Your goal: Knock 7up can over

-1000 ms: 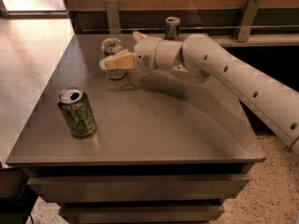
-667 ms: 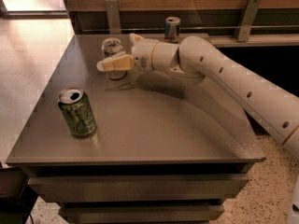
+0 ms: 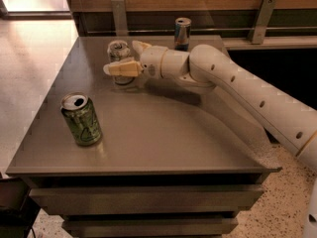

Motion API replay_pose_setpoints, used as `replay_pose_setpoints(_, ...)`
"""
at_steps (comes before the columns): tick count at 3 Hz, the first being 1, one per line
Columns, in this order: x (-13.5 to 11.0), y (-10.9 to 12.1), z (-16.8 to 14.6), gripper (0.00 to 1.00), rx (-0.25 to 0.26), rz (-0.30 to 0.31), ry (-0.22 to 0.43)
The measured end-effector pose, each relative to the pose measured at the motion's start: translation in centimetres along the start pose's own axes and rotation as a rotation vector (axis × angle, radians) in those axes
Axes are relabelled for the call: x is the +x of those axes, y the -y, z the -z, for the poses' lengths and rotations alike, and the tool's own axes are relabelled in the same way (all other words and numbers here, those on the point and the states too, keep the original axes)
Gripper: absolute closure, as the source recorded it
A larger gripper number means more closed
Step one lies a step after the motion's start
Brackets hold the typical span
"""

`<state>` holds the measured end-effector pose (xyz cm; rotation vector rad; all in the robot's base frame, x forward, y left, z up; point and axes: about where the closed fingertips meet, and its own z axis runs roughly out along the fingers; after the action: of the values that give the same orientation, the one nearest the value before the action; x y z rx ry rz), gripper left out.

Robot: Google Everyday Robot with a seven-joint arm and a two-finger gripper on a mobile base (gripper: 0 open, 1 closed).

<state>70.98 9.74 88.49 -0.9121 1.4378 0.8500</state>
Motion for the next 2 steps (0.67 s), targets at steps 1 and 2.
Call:
replay_pose_setpoints(1, -0.03, -0.19, -0.21, 0.42, -0.004, 0.0, 0.001)
replay_pose_setpoints(2, -0.07, -0.38, -0.42, 0.64, -0.008, 0.0, 0.001)
